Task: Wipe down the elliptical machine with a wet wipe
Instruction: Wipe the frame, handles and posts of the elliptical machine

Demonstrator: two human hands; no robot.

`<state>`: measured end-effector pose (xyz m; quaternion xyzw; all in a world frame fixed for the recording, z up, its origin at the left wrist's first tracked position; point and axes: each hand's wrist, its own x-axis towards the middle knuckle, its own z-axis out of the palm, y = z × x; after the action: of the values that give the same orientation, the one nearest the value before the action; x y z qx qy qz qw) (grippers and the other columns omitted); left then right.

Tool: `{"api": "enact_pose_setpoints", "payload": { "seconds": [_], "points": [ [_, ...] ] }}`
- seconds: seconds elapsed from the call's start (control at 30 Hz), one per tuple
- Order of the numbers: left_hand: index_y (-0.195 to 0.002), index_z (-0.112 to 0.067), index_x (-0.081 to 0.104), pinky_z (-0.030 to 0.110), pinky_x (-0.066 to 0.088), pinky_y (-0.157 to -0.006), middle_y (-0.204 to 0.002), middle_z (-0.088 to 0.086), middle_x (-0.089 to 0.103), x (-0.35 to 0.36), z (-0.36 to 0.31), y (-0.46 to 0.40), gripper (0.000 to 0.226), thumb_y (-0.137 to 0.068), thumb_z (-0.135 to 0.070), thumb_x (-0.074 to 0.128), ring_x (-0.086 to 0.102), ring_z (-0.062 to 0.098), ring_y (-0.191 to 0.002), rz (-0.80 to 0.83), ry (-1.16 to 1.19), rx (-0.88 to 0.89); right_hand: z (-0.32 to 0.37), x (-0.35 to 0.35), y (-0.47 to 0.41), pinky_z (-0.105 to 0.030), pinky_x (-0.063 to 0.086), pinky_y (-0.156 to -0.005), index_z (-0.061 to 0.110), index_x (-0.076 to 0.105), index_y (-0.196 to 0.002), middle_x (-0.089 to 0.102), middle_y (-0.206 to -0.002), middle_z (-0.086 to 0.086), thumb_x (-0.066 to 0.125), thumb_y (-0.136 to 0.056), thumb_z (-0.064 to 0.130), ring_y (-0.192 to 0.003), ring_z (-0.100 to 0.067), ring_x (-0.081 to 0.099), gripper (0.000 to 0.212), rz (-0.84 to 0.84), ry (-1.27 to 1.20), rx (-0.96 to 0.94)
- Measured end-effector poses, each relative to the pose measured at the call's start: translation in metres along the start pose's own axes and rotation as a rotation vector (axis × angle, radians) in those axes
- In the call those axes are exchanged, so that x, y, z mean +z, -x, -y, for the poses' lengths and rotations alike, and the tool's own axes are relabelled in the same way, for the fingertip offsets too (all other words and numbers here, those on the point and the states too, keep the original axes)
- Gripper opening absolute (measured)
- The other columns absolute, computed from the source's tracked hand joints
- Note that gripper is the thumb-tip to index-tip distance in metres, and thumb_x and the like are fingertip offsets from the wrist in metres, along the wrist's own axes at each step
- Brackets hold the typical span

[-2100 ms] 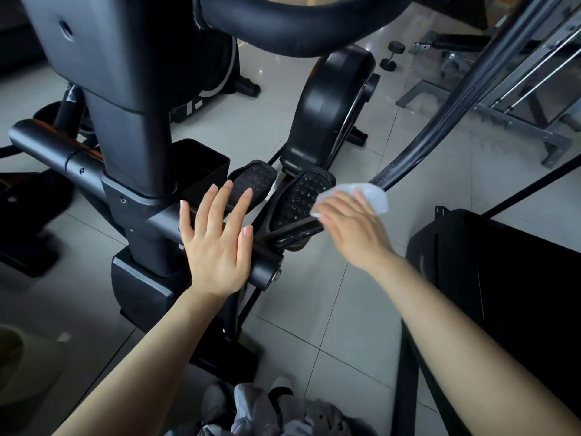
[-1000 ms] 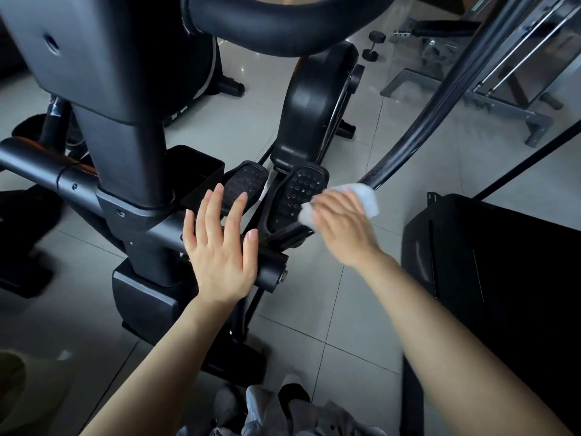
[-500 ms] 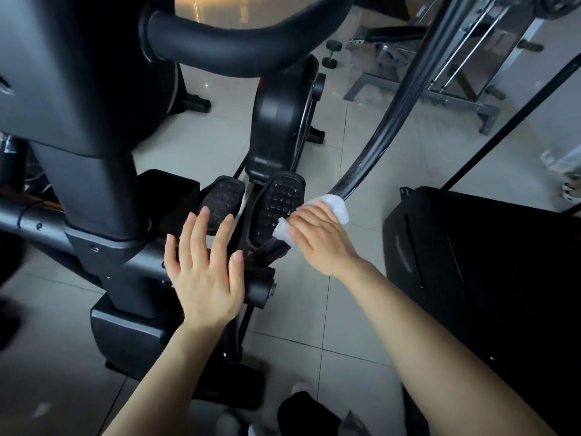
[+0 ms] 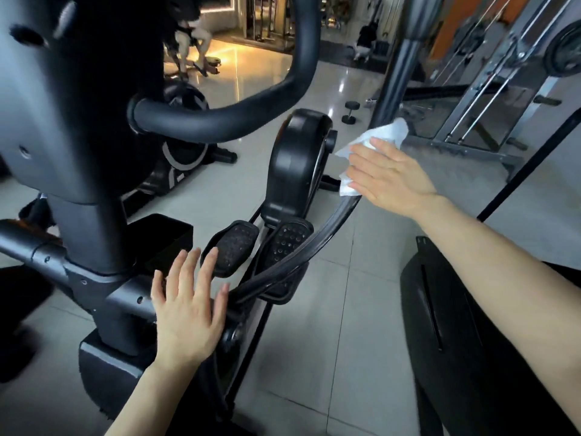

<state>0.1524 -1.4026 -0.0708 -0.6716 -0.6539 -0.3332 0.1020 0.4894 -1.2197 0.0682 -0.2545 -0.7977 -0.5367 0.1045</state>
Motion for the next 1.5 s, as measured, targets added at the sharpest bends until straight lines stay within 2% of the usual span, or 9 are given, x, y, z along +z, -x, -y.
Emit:
{"api": "enact_pose_setpoints", "payload": {
  "seconds": [0.27,0.47,0.53,0.67,0.8,0.93,1.03,1.33,1.5],
  "points": [
    [-0.143,-0.03,0.035,0.049,0.032,-0.112,-0.146,-0.016,0.036,0.011,-0.13,-0.035,0.048,-0.097,-0.041,0.039,0.03,0.011,-0.141,-0.054,0.548,-0.064,-0.027,0.004,-0.02,-0.041,0.02,-0.116,0.008,0.066,-0.077,0.064,-0.082,-0.006,0.031,-0.103,0.018,-0.106,-0.028,0.06,0.044,-0.186,-0.313,0.095],
    [-0.136,-0.042,0.04,0.033,0.034,-0.111,-0.141,-0.025,0.04,0.029,-0.17,-0.02,0.044,-0.093,-0.048,0.04,0.039,0.01,-0.135,-0.132,0.79,-0.34,0.067,0.0,0.017,-0.026,0.004,-0.12,0.01,0.07,-0.074,0.065,-0.074,0.001,0.038,-0.098,0.022,-0.081,-0.021,0.063,0.042,0.001,-0.878,0.198],
    [-0.128,-0.044,0.045,0.019,0.039,-0.102,-0.133,-0.026,0.048,0.032,-0.188,-0.007,0.036,-0.092,-0.046,0.045,0.047,0.007,-0.127,-0.176,0.823,-0.459,0.093,-0.016,0.023,-0.02,0.016,-0.115,0.001,0.065,-0.076,0.065,-0.076,-0.003,0.037,-0.098,0.026,-0.08,-0.022,0.06,0.043,0.12,-1.252,0.295],
    [-0.105,-0.027,0.064,0.033,0.051,-0.091,-0.107,-0.015,0.067,0.04,-0.219,0.029,0.013,-0.097,-0.025,0.055,0.063,0.01,-0.104,-0.21,1.009,-0.912,0.096,-0.064,0.042,-0.019,0.038,-0.091,0.009,0.063,-0.099,0.063,-0.098,0.01,0.04,-0.103,0.038,-0.095,0.006,0.054,0.038,0.31,-2.18,0.96],
    [-0.114,-0.015,0.066,0.04,0.052,-0.091,-0.11,0.007,0.072,0.046,-0.241,0.042,0.05,-0.099,-0.051,0.035,0.069,0.019,-0.101,0.19,1.329,-1.387,0.083,-0.078,0.063,-0.029,0.044,-0.089,0.014,0.058,-0.123,0.068,-0.112,0.003,0.035,-0.102,0.042,-0.108,-0.014,0.06,0.042,0.204,-2.85,1.449],
    [-0.129,-0.013,0.061,0.047,0.043,-0.105,-0.129,0.009,0.065,0.037,-0.258,0.022,0.08,-0.084,-0.071,0.029,0.06,0.024,-0.121,0.282,1.809,-1.35,0.078,-0.084,0.078,-0.025,0.047,-0.074,0.015,0.065,-0.106,0.067,-0.09,0.002,0.036,-0.101,0.032,-0.082,-0.013,0.062,0.035,0.058,-2.934,1.625],
    [-0.122,-0.009,0.066,0.035,0.059,-0.075,-0.119,0.013,0.069,0.036,-0.26,0.005,0.053,-0.096,-0.048,0.04,0.069,0.026,-0.105,0.22,1.9,-1.286,0.07,-0.084,0.089,-0.023,0.052,-0.07,0.017,0.074,-0.093,0.069,-0.086,0.0,0.046,-0.095,0.032,-0.079,-0.014,0.065,0.032,-0.039,-2.879,1.688],
    [-0.1,-0.016,0.068,0.022,0.052,-0.069,-0.084,-0.005,0.071,0.057,-0.251,-0.028,0.018,-0.101,-0.022,0.051,0.065,0.005,-0.079,0.405,1.268,-0.705,0.051,-0.061,0.168,-0.035,0.04,-0.1,0.02,0.056,-0.127,0.062,-0.129,0.0,0.037,-0.101,0.019,-0.122,-0.016,0.055,0.032,-0.039,-2.327,2.173],
    [-0.118,-0.006,0.064,0.017,0.044,-0.07,-0.072,-0.004,0.062,0.082,-0.245,-0.049,0.025,-0.1,-0.017,0.05,0.058,-0.001,-0.07,0.63,0.749,-0.236,0.052,-0.045,0.179,-0.024,0.032,-0.109,0.034,0.058,-0.12,0.057,-0.133,0.016,0.056,-0.096,0.014,-0.129,0.0,0.046,0.032,0.426,-1.952,1.673]
  ]
}}
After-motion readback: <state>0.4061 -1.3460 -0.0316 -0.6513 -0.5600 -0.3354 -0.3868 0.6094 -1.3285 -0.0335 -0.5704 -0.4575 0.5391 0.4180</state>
